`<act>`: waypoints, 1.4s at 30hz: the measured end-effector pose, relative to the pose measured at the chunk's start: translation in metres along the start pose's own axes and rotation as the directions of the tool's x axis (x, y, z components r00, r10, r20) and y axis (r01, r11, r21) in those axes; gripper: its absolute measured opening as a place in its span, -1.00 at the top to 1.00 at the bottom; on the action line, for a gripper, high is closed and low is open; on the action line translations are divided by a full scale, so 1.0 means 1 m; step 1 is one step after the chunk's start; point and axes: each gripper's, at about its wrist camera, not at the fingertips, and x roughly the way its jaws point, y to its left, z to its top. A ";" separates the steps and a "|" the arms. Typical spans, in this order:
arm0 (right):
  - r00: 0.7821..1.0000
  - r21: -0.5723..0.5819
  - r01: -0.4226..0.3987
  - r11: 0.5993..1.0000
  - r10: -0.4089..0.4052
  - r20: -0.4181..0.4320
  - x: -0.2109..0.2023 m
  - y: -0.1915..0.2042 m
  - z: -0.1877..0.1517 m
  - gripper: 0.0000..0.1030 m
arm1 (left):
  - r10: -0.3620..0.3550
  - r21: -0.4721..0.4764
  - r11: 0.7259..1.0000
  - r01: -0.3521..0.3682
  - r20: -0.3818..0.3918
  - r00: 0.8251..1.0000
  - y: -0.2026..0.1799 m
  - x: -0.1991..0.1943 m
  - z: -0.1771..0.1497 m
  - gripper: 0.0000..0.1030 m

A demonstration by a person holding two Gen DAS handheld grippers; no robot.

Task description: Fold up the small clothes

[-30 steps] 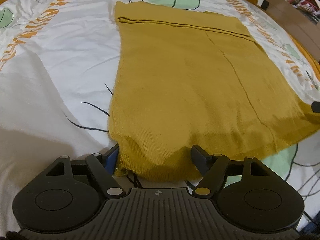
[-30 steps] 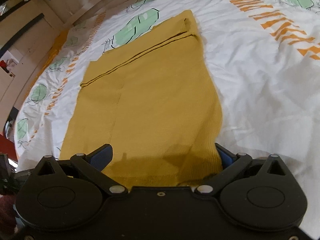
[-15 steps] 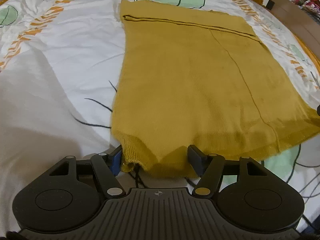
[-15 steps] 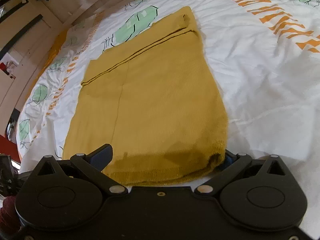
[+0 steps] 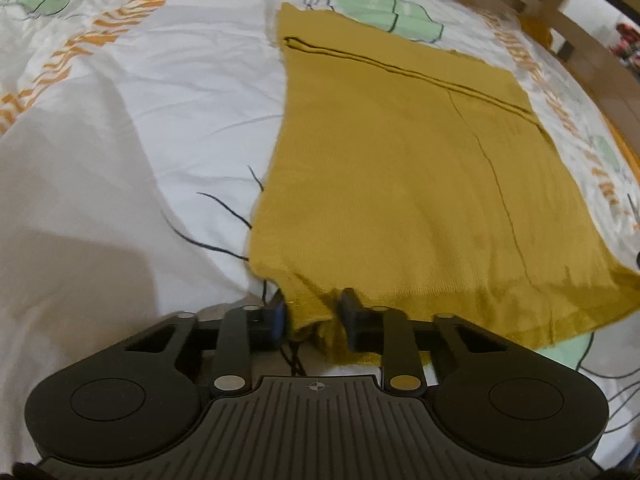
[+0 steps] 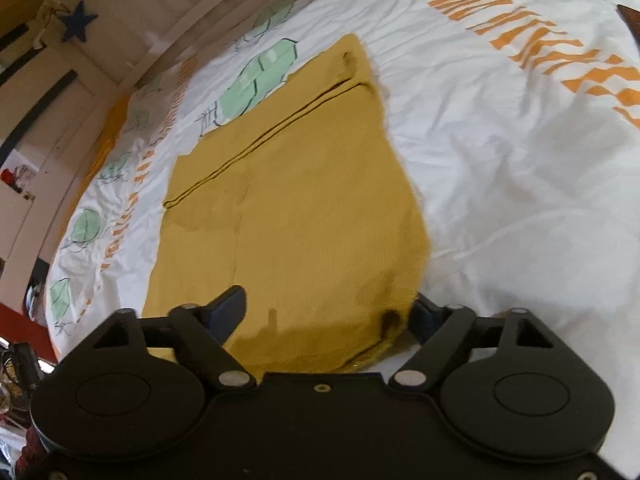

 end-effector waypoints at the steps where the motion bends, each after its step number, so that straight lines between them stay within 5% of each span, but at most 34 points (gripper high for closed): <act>1: 1.000 -0.006 0.014 1.000 -0.014 0.000 0.001 0.000 -0.001 -0.33 | -0.004 -0.009 1.000 0.004 0.002 1.000 0.001 -0.001 0.000 0.59; 3: 0.999 -0.014 0.039 0.999 -0.039 0.000 0.002 -0.002 -0.002 -0.11 | -0.008 -0.022 1.000 0.009 0.008 1.000 0.003 -0.002 0.000 0.69; 5: 0.999 -0.007 0.051 0.999 -0.051 0.000 0.002 -0.006 -0.003 0.40 | -0.013 -0.042 0.999 0.014 0.014 1.000 0.005 -0.003 0.000 0.75; 10: 0.999 0.042 0.006 0.999 -0.008 0.046 -0.005 -0.017 -0.003 0.71 | -0.046 -0.126 0.991 0.053 0.055 0.997 0.013 -0.010 0.001 0.86; 25: 0.968 0.049 -0.183 0.982 0.171 0.185 -0.005 -0.005 0.048 0.72 | -0.092 -0.159 0.978 0.136 0.256 0.962 0.009 -0.046 0.045 0.87; 38: 0.913 0.023 -0.228 0.973 0.205 0.354 0.025 -0.006 0.138 0.72 | -0.092 -0.189 0.967 0.173 0.373 0.923 0.013 -0.023 0.125 0.87; 42: 0.928 -0.002 -0.214 0.977 0.204 0.311 0.048 -0.009 0.162 0.58 | -0.086 -0.195 0.966 0.170 0.379 0.921 0.012 -0.006 0.152 0.87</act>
